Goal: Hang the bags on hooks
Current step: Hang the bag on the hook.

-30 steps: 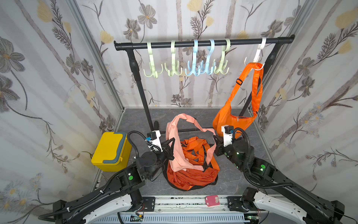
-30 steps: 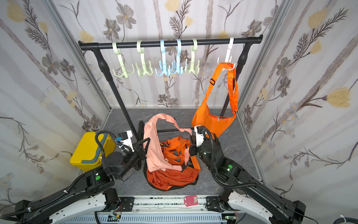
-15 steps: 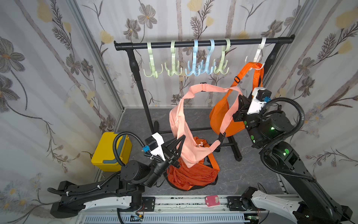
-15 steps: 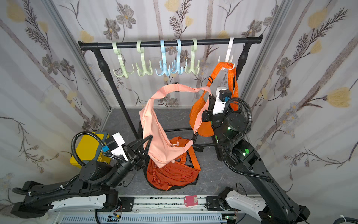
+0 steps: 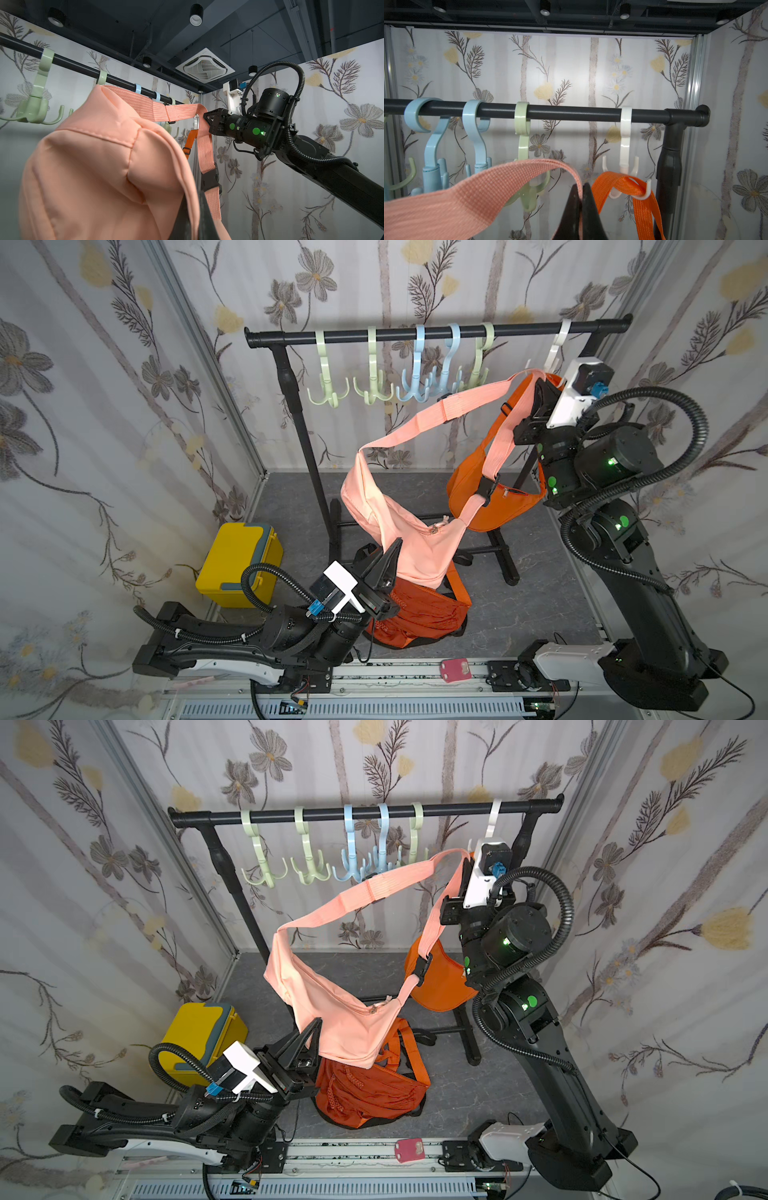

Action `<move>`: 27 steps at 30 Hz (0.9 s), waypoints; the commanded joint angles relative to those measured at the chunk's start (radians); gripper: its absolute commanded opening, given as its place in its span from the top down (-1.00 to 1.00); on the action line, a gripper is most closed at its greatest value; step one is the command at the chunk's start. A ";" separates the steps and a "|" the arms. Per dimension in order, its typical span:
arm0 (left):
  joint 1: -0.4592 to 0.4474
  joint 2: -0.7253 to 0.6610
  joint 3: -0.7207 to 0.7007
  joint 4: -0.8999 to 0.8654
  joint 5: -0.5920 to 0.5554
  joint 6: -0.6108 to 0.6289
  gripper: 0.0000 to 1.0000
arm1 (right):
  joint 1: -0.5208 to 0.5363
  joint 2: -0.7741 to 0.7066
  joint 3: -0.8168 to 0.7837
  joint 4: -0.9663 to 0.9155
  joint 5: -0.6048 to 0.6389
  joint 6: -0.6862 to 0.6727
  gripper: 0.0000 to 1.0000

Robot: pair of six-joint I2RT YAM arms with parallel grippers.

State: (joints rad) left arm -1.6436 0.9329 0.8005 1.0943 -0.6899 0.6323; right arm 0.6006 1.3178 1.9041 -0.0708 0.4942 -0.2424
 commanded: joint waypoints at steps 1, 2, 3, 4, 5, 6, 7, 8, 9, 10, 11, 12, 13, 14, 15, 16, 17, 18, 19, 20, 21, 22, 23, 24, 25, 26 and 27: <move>-0.001 0.008 -0.004 0.076 -0.013 0.050 1.00 | -0.026 0.066 0.084 -0.031 -0.041 -0.034 1.00; -0.001 0.011 -0.003 0.076 -0.016 0.049 1.00 | -0.036 0.082 0.100 -0.036 -0.044 -0.034 1.00; -0.001 0.015 -0.001 0.075 -0.016 0.047 1.00 | -0.049 0.095 0.115 -0.040 -0.048 -0.032 1.00; -0.002 0.018 -0.001 0.076 -0.017 0.046 1.00 | -0.060 0.108 0.122 -0.039 -0.055 -0.027 1.00; -0.002 0.021 -0.003 0.080 -0.016 0.043 1.00 | -0.077 0.117 0.131 -0.042 -0.070 -0.019 1.00; -0.001 0.024 -0.002 0.079 -0.014 0.040 1.00 | -0.089 0.131 0.143 -0.053 -0.086 -0.008 1.00; -0.002 0.028 0.002 0.078 -0.014 0.038 1.00 | -0.106 0.149 0.165 -0.074 -0.108 0.006 1.00; -0.002 0.032 0.003 0.079 -0.014 0.036 1.00 | -0.113 0.163 0.181 -0.092 -0.121 0.014 1.00; -0.001 0.037 0.005 0.079 -0.015 0.037 1.00 | -0.120 0.177 0.191 -0.107 -0.132 0.017 1.00; -0.001 0.042 0.006 0.081 -0.018 0.037 1.00 | -0.122 0.187 0.191 -0.115 -0.144 0.020 1.00; -0.001 0.046 0.006 0.085 -0.020 0.038 1.00 | -0.124 0.194 0.192 -0.121 -0.154 0.023 1.00; -0.001 0.051 0.008 0.087 -0.020 0.037 1.00 | -0.127 0.204 0.192 -0.132 -0.174 0.026 1.00; -0.001 0.057 0.008 0.090 -0.022 0.038 1.00 | -0.130 0.212 0.191 -0.139 -0.183 0.026 1.00; 0.000 0.062 0.008 0.093 -0.025 0.036 1.00 | -0.132 0.219 0.192 -0.144 -0.191 0.029 1.00; -0.001 0.067 0.007 0.096 -0.027 0.033 1.00 | -0.137 0.231 0.193 -0.149 -0.205 0.032 1.00; 0.001 0.071 0.005 0.099 -0.027 0.029 1.00 | -0.139 0.239 0.193 -0.150 -0.213 0.036 1.00; 0.000 0.075 0.003 0.101 -0.027 0.023 1.00 | -0.144 0.247 0.194 -0.150 -0.219 0.040 1.00; 0.003 0.077 0.002 0.101 -0.026 0.015 1.00 | -0.146 0.253 0.194 -0.153 -0.225 0.044 1.00; 0.005 0.079 0.000 0.101 -0.028 0.010 1.00 | -0.149 0.258 0.196 -0.154 -0.229 0.048 1.00; 0.006 0.080 -0.003 0.101 -0.028 0.004 1.00 | -0.152 0.262 0.194 -0.159 -0.233 0.051 1.00; 0.012 0.081 -0.004 0.094 -0.028 -0.008 1.00 | -0.153 0.265 0.194 -0.167 -0.237 0.055 1.00; 0.018 0.081 -0.007 0.084 -0.028 -0.022 1.00 | -0.156 0.267 0.191 -0.174 -0.240 0.060 1.00; 0.025 0.083 -0.009 0.076 -0.028 -0.037 1.00 | -0.156 0.266 0.184 -0.178 -0.243 0.062 1.00; 0.031 0.087 -0.015 0.069 -0.028 -0.059 1.00 | -0.158 0.259 0.166 -0.177 -0.246 0.064 1.00; 0.039 0.091 -0.021 0.063 -0.029 -0.082 1.00 | -0.158 0.250 0.142 -0.171 -0.247 0.066 1.00; 0.044 0.096 -0.028 0.057 -0.031 -0.100 1.00 | -0.160 0.239 0.117 -0.161 -0.245 0.067 1.00; 0.054 0.101 -0.035 0.048 -0.032 -0.128 1.00 | -0.162 0.227 0.094 -0.151 -0.241 0.069 1.00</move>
State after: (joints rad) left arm -1.6051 1.0252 0.7784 1.1439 -0.7147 0.5800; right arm 0.4435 1.5677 2.0377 -0.2550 0.2630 -0.1875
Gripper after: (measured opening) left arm 0.071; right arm 0.048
